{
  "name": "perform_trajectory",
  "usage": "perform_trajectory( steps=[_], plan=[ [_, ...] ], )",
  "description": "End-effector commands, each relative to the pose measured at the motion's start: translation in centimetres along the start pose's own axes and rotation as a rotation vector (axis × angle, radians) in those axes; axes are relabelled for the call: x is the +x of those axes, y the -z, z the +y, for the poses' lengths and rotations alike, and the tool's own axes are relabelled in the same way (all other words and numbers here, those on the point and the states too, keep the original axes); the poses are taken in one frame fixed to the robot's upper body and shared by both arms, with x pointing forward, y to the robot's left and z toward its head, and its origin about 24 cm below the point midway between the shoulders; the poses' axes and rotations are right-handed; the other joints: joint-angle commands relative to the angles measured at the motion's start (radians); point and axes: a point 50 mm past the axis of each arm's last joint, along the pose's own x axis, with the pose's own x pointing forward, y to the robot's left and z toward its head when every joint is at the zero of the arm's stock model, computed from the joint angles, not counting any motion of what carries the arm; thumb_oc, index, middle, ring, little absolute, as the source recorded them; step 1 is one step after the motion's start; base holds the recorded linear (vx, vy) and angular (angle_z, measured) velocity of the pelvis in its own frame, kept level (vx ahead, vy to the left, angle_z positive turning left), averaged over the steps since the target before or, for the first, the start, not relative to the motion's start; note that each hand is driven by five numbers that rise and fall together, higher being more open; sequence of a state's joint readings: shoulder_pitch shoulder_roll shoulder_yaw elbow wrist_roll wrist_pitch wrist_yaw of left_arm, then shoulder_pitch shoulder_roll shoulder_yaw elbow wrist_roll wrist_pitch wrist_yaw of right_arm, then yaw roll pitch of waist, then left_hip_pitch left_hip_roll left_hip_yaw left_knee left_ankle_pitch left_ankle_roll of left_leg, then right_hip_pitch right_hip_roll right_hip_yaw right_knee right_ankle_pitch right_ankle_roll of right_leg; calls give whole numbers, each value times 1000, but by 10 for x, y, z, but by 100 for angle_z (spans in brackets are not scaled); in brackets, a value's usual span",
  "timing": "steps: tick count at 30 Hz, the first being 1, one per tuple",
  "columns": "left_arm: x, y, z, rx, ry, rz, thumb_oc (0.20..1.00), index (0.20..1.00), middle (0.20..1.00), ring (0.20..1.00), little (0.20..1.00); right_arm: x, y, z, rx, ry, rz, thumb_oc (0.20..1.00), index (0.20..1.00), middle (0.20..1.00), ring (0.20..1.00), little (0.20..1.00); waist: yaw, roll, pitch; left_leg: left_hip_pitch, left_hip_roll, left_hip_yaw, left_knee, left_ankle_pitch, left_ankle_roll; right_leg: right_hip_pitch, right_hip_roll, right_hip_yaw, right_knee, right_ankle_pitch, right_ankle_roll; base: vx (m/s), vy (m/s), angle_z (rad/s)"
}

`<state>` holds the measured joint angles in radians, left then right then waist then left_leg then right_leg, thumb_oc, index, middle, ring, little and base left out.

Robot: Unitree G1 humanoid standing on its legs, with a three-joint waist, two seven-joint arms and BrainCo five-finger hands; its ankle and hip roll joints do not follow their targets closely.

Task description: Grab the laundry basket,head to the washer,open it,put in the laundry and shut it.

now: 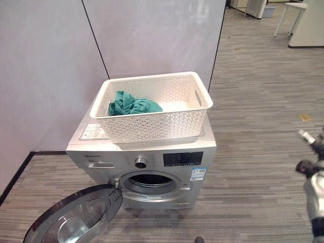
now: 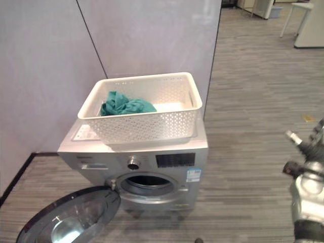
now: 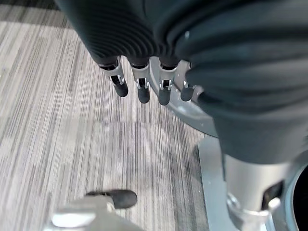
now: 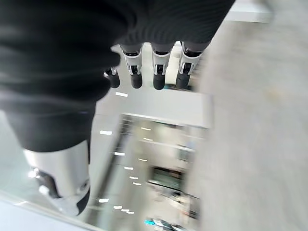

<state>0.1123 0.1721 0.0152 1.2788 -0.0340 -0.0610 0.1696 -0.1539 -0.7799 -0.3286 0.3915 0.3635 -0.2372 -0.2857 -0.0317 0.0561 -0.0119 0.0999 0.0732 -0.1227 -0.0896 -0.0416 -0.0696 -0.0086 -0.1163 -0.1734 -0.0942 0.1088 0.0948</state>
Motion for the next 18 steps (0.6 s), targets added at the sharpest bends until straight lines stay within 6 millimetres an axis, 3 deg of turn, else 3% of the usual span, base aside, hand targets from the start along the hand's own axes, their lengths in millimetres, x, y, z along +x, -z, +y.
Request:
perform_trajectory(
  steps=[1, 4, 5, 8, 9, 11, 13, 15, 16, 18],
  plan=[
    [5, -11, 24, 43, -46, -5, 1000, 1000, 1000, 1000, 1000, 41, -86, -4, -56, 81, -351, 1000, 1000, 1000, 1000, 1000, 56, -103, 2, -26, -5, -33, 2, -10, 9, 29, -81, 32, 7, -20, 82, 30, 23, 14],
    [4, -1, 30, 62, -56, 29, 1000, 1000, 1000, 1000, 1000, 62, -150, 0, -50, 46, -536, 1000, 1000, 1000, 1000, 1000, 76, -121, -2, -31, -8, -44, 2, -8, 9, 35, -85, 19, 7, -22, 85, 16, 19, 24],
    [4, 6, 39, 62, -71, 57, 1000, 1000, 1000, 1000, 1000, 73, -182, 13, -54, -33, -601, 1000, 1000, 1000, 1000, 1000, 99, -142, -4, -34, -10, -49, 2, -5, 8, 38, -87, 12, 7, -21, 86, 17, 9, 19],
    [2, 16, 53, 37, -88, 95, 1000, 1000, 1000, 1000, 1000, 85, -216, 36, -176, -175, -635, 1000, 1000, 1000, 1000, 1000, 134, -177, -4, -42, -10, -53, 2, 2, 4, 40, -89, 2, 7, -17, 87, 6, 5, 8],
    [2, 17, 48, 25, -78, 98, 1000, 1000, 1000, 1000, 1000, 87, -223, 41, -176, -185, -647, 1000, 1000, 1000, 1000, 1000, 125, -165, -3, -42, -10, -52, 2, 2, 4, 39, -90, 3, 7, -17, 87, 3, 7, 16],
    [1, 21, 53, 15, -80, 113, 1000, 1000, 1000, 1000, 1000, 92, -236, 55, -210, -235, -644, 1000, 1000, 1000, 1000, 1000, 148, -184, -3, -50, -11, -61, 2, 7, 1, 41, -91, -9, 7, -18, 86, 8, 6, 15],
    [0, 27, 53, -6, -68, 139, 1000, 1000, 1000, 1000, 1000, 96, -251, 94, -225, -398, -609, 1000, 1000, 1000, 1000, 1000, 177, -201, -5, -69, -12, -89, 2, 19, -2, 50, -95, -43, 7, -22, 84, 31, 9, 33],
    [0, 28, 51, -9, -59, 146, 1000, 1000, 1000, 1000, 1000, 96, -256, 101, -268, -437, -606, 1000, 1000, 1000, 1000, 1000, 178, -200, -5, -73, -13, -97, 2, 21, -4, 54, -95, -53, 7, -24, 84, 19, 1, 38],
    [-1, 31, 51, -21, -51, 161, 1000, 1000, 1000, 1000, 1000, 89, -264, 122, -328, -527, -625, 1000, 1000, 1000, 1000, 1000, 186, -208, -7, -77, -14, -107, 2, 23, -5, 60, -96, -67, 7, -25, 84, 14, 5, 32],
    [-1, 31, 50, -30, -49, 163, 1000, 1000, 1000, 1000, 1000, 90, -261, 124, -331, -540, -607, 1000, 1000, 1000, 1000, 1000, 188, -210, -9, -81, -15, -113, 2, 24, -5, 61, -97, -73, 7, -25, 84, 15, 9, 28]
  ],
)
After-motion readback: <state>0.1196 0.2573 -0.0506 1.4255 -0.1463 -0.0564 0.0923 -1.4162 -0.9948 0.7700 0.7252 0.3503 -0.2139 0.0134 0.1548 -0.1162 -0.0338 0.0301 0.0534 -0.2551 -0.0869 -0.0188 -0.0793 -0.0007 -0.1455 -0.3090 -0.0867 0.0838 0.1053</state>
